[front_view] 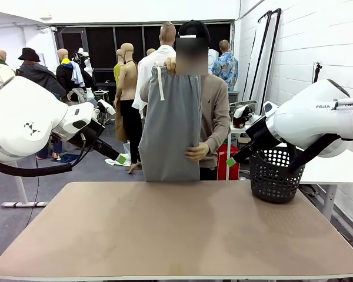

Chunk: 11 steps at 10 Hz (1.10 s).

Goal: Fold the training pants.
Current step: Grab both ends of the Training pants handed by a person.

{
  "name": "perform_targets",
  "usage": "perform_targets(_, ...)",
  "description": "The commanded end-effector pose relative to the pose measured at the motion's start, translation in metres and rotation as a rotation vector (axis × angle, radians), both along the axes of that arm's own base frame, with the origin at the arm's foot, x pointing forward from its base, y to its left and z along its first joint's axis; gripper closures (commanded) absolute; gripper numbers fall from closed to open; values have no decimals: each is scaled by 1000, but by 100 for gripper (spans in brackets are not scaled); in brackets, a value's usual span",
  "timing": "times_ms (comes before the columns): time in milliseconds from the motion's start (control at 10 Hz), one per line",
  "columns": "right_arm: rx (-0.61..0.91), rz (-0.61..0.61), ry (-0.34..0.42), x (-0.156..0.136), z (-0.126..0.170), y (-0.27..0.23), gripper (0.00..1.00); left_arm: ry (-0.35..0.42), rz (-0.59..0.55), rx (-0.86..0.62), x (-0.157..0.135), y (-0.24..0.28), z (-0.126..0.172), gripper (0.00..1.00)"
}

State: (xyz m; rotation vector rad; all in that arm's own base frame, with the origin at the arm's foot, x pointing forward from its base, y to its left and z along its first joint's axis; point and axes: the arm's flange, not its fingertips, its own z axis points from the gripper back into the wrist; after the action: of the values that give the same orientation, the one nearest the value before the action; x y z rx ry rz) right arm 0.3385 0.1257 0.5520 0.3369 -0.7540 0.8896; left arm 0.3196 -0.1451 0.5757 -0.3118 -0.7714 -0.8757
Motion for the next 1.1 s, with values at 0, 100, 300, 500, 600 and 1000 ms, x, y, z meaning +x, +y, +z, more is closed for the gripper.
perform_targets(0,6,1,3,0,0,0,0,3,-5,4,0,1,-1,0)
perform_targets(100,6,1,3,0,0,0,0,3,-5,4,0,1,-1,0)
perform_targets(300,6,1,3,0,0,0,0,3,-5,4,0,1,-1,0)
perform_targets(500,6,1,3,0,0,0,0,3,-5,4,0,1,-1,0)
perform_targets(600,6,1,3,0,0,0,0,3,-5,4,0,1,-1,0)
perform_targets(1000,6,1,3,0,0,0,0,3,-5,4,0,1,-1,0)
